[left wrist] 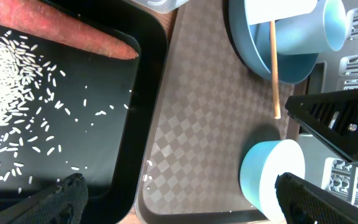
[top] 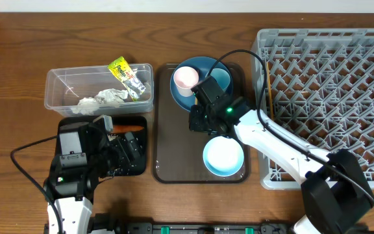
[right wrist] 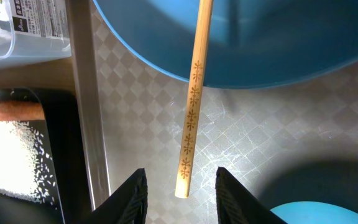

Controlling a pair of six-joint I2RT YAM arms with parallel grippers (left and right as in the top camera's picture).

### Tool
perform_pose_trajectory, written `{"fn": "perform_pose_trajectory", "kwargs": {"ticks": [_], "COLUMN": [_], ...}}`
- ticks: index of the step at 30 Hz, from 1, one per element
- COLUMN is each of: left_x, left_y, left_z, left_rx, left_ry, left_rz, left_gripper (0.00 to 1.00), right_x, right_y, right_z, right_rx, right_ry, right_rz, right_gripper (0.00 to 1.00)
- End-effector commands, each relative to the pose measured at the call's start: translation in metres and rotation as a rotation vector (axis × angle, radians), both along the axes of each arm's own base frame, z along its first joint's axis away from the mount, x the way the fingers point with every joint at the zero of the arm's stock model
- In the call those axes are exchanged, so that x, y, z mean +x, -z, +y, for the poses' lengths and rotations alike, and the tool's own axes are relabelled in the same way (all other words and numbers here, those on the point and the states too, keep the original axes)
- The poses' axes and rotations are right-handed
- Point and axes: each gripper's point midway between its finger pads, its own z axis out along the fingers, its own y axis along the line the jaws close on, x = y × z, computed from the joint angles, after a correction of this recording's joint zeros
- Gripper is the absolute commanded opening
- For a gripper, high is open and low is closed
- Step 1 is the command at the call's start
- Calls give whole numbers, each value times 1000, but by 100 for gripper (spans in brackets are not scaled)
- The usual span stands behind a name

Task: Sort waste into correct bins and load items into the dishwasher rack
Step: 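Move the right gripper back to the second chopstick on the plate, then grasp the second chopstick with the right gripper and lift it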

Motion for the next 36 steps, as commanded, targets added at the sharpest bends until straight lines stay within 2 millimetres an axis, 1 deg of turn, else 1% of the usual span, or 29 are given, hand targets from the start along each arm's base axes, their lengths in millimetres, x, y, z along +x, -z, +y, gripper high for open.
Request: {"fn": "perform_pose_trajectory", "kwargs": {"ticks": [1,7,12,26,32,36], "left_x": [3,3,3,3,3,3], "left_y": [-5,-5,-5,-5,-5,-5], "left_z": [3,3,3,3,3,3], "left_rx": [15,15,15,15,15,15], "left_ry": [-3,-3,-3,-3,-3,-3], "left_rz": [-19,-19,-18,-19,-19,-19], "left_gripper": [98,98,98,98,98,98], "right_x": [-3,-5,-3,-4,-5,-3], "right_y": [7,7,8,10,17,17], "right_z": [0,4,-1,-2,-7,-5], "right_rx": [-28,-45,-96,-104,-113,-101], "right_ry": [5,-3,10,41,63,63], "right_rz": [-2,-22,-60,-53,-49,-61], "right_gripper": [36,36,38,36,36,36]}}
